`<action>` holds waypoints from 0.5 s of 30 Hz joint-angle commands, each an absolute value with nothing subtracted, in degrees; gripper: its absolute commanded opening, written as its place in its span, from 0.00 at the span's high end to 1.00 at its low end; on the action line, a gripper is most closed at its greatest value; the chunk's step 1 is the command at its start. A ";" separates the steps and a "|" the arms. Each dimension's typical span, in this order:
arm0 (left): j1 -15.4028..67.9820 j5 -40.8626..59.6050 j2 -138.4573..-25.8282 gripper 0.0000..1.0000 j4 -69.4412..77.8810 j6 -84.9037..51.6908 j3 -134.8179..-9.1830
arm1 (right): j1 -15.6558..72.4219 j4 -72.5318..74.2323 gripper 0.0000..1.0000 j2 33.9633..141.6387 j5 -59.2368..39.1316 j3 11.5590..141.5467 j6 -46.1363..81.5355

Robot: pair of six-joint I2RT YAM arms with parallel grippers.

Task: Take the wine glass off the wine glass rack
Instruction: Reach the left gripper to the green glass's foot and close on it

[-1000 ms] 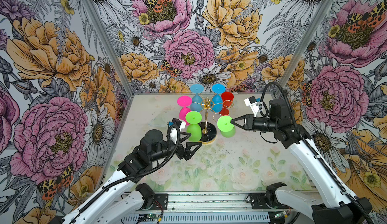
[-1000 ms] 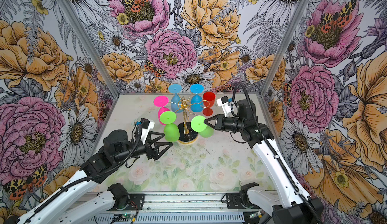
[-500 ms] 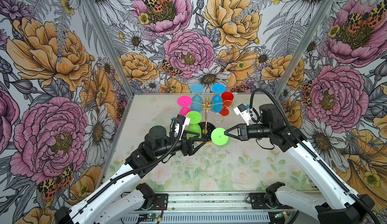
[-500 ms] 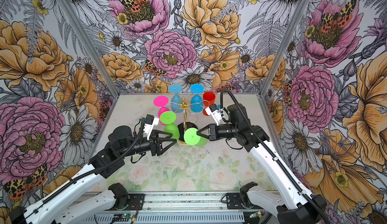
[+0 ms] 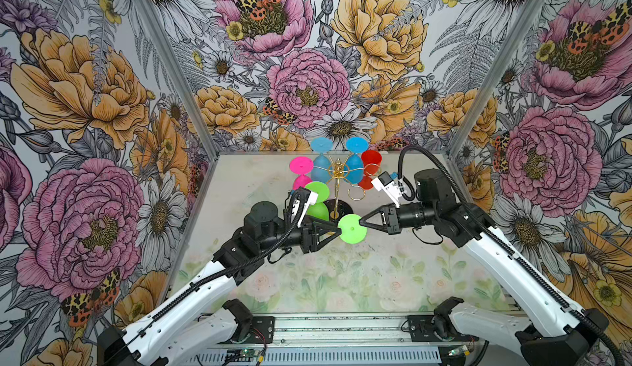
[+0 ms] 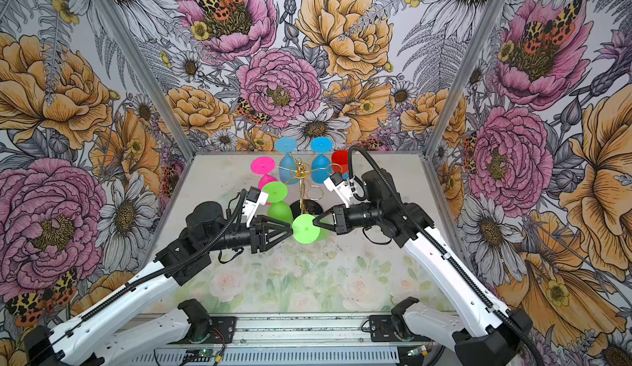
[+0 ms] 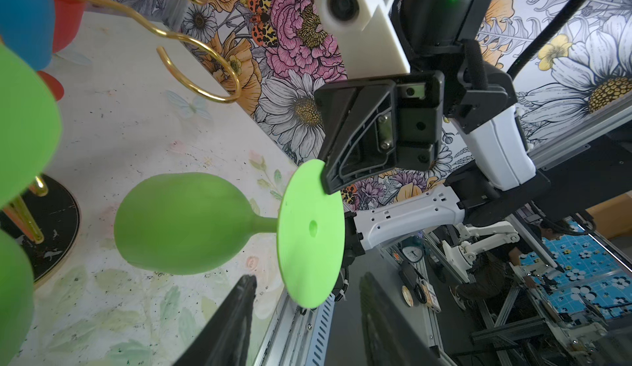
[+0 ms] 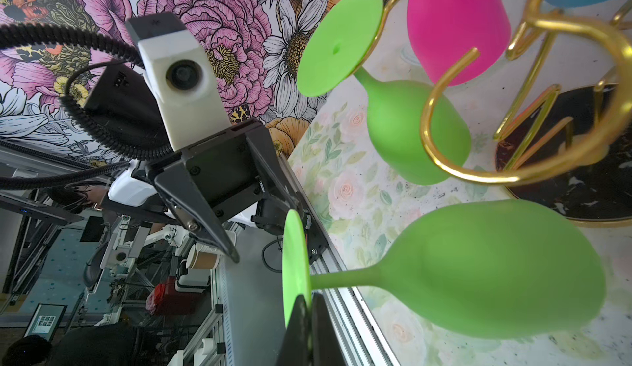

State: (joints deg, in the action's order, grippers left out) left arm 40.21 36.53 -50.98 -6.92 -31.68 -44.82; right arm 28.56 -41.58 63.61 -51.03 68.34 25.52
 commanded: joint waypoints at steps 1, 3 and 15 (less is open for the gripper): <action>39.66 40.11 -51.48 0.52 -4.07 -32.83 -44.98 | 29.11 -41.10 1.00 63.91 -52.79 70.99 23.83; 39.64 40.44 -51.93 0.53 -3.77 -32.93 -45.09 | 29.26 -41.05 1.00 64.23 -52.91 71.00 23.65; 39.64 42.66 -53.83 0.74 -2.66 -33.78 -45.32 | 29.42 -41.05 1.00 64.95 -53.34 70.04 22.50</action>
